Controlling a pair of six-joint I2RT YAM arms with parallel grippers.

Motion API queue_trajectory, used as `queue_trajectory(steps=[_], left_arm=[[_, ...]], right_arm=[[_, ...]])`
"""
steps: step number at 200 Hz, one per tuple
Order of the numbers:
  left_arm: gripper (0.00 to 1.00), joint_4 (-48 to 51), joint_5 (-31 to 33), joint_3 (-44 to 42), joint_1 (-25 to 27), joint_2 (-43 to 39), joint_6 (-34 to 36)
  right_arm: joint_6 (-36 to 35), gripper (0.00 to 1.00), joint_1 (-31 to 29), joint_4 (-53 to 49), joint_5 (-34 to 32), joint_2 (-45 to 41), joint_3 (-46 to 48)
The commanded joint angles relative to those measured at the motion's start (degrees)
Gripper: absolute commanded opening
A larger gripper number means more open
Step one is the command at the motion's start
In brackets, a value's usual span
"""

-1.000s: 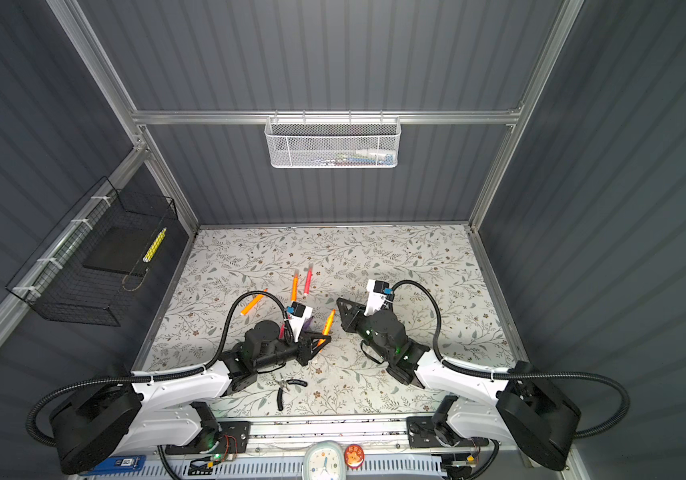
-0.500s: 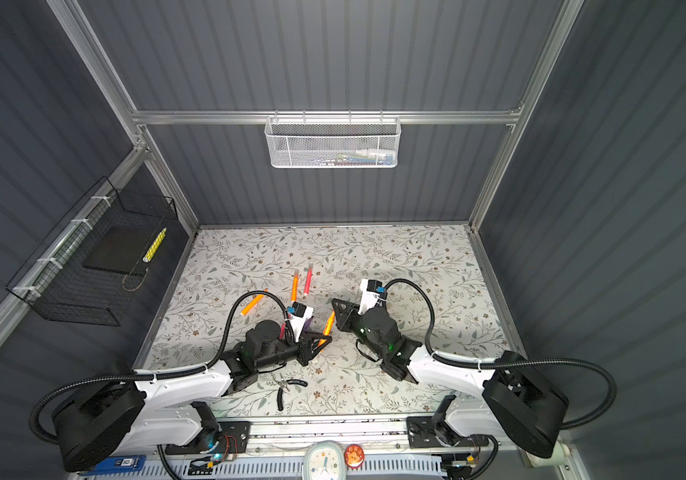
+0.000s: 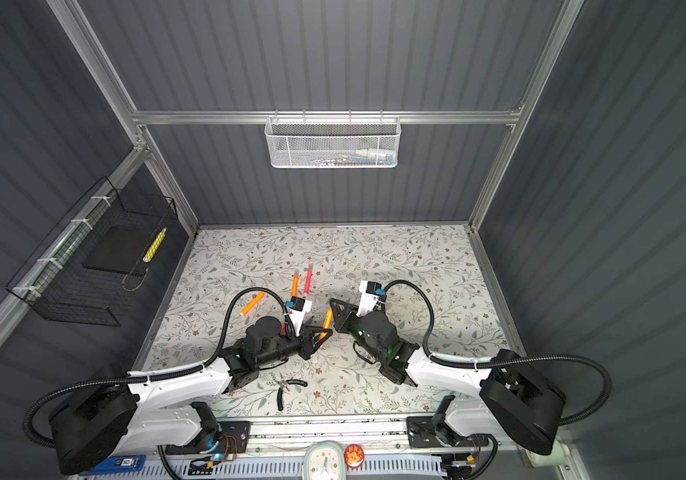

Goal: Insert the pens into the pen caps
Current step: 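Carry the pink cap over the orange marker tip held by the left gripper, then lower the pink cap onto the orange marker tip with the right gripper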

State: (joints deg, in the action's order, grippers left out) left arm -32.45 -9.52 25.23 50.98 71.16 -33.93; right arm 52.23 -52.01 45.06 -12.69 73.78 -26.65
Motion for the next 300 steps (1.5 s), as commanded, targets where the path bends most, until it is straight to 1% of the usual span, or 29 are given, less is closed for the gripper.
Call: queue_trajectory(steps=[1, 18, 45, 60, 75, 99, 117, 134, 148, 165, 176, 191, 208, 230, 274, 289, 300], left_arm=[[0.00, -5.52, -1.42, 3.38, 0.14, -1.46, -0.69], [0.00, -9.09, -3.97, 2.53, 0.17, -1.40, -1.35], [0.00, -12.62, -4.61, 1.14, -0.14, -1.49, -2.97], [0.00, -12.72, -5.00, 1.18, -0.26, -1.57, -3.07], [0.00, -12.81, -4.96, 0.81, -0.31, -1.90, -2.43], [0.00, -12.08, -4.68, 0.40, -0.20, -2.75, -1.42], [0.00, -9.82, -4.55, 0.93, -0.18, -3.32, -0.19], [0.00, -7.72, -3.85, 1.59, -0.17, -3.56, 2.06], [0.00, -4.35, -0.69, 2.46, 0.03, -3.81, 4.32], [0.00, 0.13, 4.26, 3.68, 0.34, -4.36, 7.13], [0.00, 2.80, 6.90, 4.69, 0.44, -4.49, 8.69], [0.00, 5.35, 9.01, 5.81, 0.69, -4.67, 10.58], [0.00, 6.12, 10.40, 5.98, 0.86, -4.89, 11.83], [0.00, 6.17, 11.18, 5.91, 0.87, -5.70, 11.96], [0.00, 6.01, 10.55, 6.59, 0.87, -5.16, 12.05], [0.00, 5.32, 9.66, 6.32, 0.85, -5.14, 11.72], [0.00, 5.10, 8.98, 6.06, 0.86, -5.22, 11.76]], right_arm=[[-1.41, 0.00, -2.09, 2.19, 3.23, 0.93, 2.13], [-2.66, 0.00, -2.22, 7.43, 3.87, 0.85, 4.88], [-3.37, 0.03, -2.23, 15.66, 5.23, 0.67, 9.33], [-3.82, 0.05, -2.22, 17.87, 6.62, 0.72, 10.59], [-4.27, 0.10, -2.22, 19.47, 7.38, 0.60, 11.55], [-4.59, 0.14, -2.25, 20.86, 6.66, -0.09, 12.98], [-4.74, 0.15, -2.22, 18.52, 6.09, -1.55, 12.57], [-4.99, 0.12, -2.31, 13.87, 5.85, -3.19, 10.86], [-5.18, 0.08, -2.77, 10.49, 5.56, -3.90, 9.33], [-5.41, 0.08, -4.24, 8.49, 4.03, -3.90, 8.07], [-5.13, 0.07, -5.12, 4.35, 2.86, -3.84, 6.18], [-5.48, 0.04, -6.57, -1.58, 0.84, -3.47, 3.27], [-6.34, 0.03, -8.46, -2.80, -1.74, -2.39, 2.25], [-6.31, 0.03, -9.63, -2.81, -4.38, -1.12, 1.85], [-7.00, 0.05, -10.83, -4.09, -4.88, 0.06, -0.05], [-7.14, 0.08, -10.92, -4.10, -5.36, -0.20, 0.03], [-7.29, 0.15, -10.92, -4.38, -6.13, -0.93, 0.31]])
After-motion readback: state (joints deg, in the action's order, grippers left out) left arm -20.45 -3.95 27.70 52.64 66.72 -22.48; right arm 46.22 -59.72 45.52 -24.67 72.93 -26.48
